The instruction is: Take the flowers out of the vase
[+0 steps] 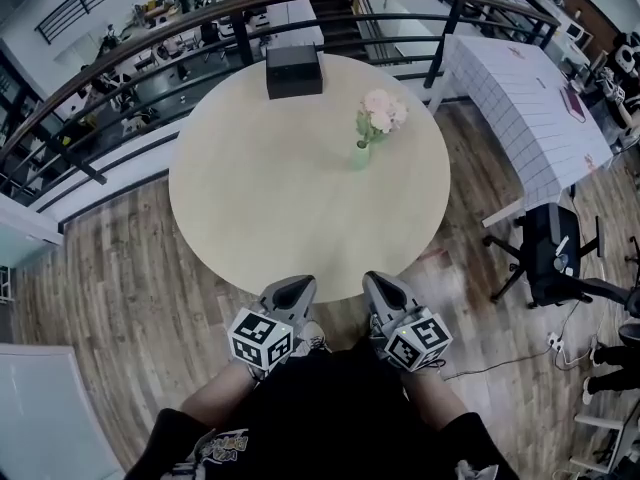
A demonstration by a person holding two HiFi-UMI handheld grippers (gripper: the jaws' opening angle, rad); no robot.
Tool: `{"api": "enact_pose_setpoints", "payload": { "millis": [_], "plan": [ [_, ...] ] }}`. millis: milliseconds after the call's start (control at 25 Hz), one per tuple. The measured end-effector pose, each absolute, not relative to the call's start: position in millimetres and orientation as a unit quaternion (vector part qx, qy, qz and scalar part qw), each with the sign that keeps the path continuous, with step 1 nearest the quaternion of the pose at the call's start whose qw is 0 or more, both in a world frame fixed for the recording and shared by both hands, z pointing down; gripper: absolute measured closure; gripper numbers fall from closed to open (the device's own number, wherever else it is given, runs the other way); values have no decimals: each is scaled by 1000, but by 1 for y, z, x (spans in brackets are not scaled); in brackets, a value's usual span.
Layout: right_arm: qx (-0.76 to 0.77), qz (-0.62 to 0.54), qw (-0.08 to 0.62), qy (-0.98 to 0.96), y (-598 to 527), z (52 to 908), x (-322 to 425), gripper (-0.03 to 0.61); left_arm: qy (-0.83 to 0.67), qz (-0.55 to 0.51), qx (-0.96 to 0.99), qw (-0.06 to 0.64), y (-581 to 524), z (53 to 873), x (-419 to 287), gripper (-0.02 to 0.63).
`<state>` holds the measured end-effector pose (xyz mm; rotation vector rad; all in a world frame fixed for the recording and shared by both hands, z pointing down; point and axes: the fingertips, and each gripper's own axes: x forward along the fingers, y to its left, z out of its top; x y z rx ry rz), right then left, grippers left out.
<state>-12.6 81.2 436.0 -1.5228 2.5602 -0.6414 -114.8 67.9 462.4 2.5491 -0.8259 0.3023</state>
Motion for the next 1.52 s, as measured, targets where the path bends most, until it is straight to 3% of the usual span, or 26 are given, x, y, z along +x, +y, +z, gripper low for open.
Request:
{"api": "enact_pose_setpoints", "payload": {
  "millis": [1040, 1520],
  "plan": [
    [-531, -192, 57, 824, 54, 424, -2, 557, -290, 105, 929, 206, 47, 456, -122, 607],
    [-523, -190, 52, 829, 4, 423, 29, 557, -304, 102, 926, 202, -2, 456, -90, 607]
  ]
}}
